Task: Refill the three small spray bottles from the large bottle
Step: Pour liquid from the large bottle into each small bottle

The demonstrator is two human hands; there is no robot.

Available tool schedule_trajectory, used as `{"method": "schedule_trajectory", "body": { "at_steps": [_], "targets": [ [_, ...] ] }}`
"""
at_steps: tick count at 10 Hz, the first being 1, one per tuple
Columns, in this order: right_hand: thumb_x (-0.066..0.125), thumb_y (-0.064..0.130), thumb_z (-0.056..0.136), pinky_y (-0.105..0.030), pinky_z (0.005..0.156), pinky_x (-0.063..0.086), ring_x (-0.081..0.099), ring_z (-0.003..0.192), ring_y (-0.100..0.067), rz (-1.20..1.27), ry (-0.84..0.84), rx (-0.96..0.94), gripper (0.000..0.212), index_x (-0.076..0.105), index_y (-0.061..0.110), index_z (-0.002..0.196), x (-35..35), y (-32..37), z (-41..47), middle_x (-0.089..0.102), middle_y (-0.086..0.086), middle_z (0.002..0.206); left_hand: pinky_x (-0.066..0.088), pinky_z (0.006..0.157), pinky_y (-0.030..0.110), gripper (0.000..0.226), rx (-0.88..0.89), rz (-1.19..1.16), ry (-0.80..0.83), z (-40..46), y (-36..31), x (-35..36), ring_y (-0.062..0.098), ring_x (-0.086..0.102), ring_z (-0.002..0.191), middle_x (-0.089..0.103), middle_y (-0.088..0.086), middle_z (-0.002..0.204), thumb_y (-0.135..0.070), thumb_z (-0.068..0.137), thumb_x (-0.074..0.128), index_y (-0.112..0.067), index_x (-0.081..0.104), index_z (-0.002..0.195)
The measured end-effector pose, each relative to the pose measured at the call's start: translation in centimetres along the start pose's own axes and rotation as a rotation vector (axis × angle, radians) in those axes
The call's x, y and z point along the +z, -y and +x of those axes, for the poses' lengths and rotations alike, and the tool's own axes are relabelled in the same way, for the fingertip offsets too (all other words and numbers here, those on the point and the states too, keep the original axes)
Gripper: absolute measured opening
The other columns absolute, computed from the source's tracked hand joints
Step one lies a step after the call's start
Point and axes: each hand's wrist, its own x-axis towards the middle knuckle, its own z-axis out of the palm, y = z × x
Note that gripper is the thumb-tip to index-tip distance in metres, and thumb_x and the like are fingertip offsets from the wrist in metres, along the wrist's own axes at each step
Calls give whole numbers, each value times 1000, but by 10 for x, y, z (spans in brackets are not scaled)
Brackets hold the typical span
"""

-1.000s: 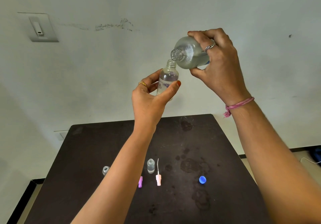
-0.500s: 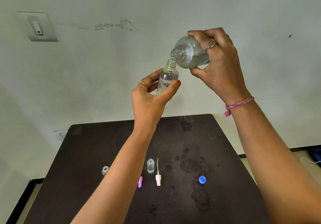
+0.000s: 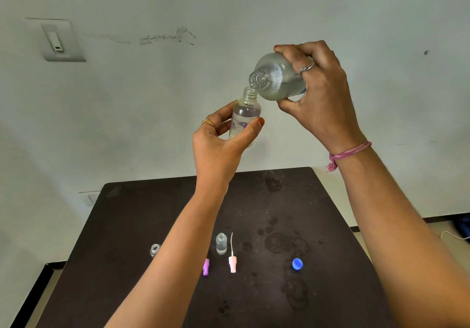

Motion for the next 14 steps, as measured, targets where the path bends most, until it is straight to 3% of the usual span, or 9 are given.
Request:
{"method": "schedule_trajectory", "body": {
  "at_steps": [3, 7, 9, 11, 14],
  "targets": [
    [83, 12, 67, -29, 86, 47, 53, 112, -28, 1, 0, 1, 72, 55, 16, 133, 0, 0, -1, 55, -13, 123, 60, 86, 40, 49, -1, 1, 1, -1, 0, 0, 18, 67, 106, 73, -4, 110, -29, 73, 85, -19, 69, 119],
    [83, 13, 67, -31, 87, 49, 53, 113, -28, 6, -4, -8, 72, 54, 16, 133, -2, 1, -1, 55, -13, 123, 60, 85, 37, 50, 4, -2, -4, -2, -1, -1, 17, 66, 106, 73, -5, 111, -30, 73, 85, -19, 69, 119],
    [84, 13, 67, -33, 87, 50, 53, 113, -29, 13, -6, -11, 73, 54, 16, 133, -1, 1, 0, 55, -13, 123, 58, 83, 23, 50, 17, 6, -13, -1, -2, -1, 15, 66, 106, 72, -6, 111, -30, 73, 85, -20, 69, 120],
    [84, 12, 66, -34, 86, 51, 53, 112, -29, 13, -9, -15, 73, 54, 16, 133, -1, 1, 1, 55, -13, 123, 57, 80, 19, 50, 23, 5, -12, 0, -2, -1, 14, 67, 105, 73, -6, 110, -31, 73, 85, -21, 69, 119],
    [81, 10, 67, -33, 86, 50, 54, 111, -28, 13, -18, -13, 70, 55, 16, 132, -1, 0, 1, 55, -13, 122, 60, 84, 31, 50, 12, -3, -13, 0, -2, 0, 15, 67, 105, 73, -5, 109, -29, 73, 86, -19, 69, 118]
  ]
}}
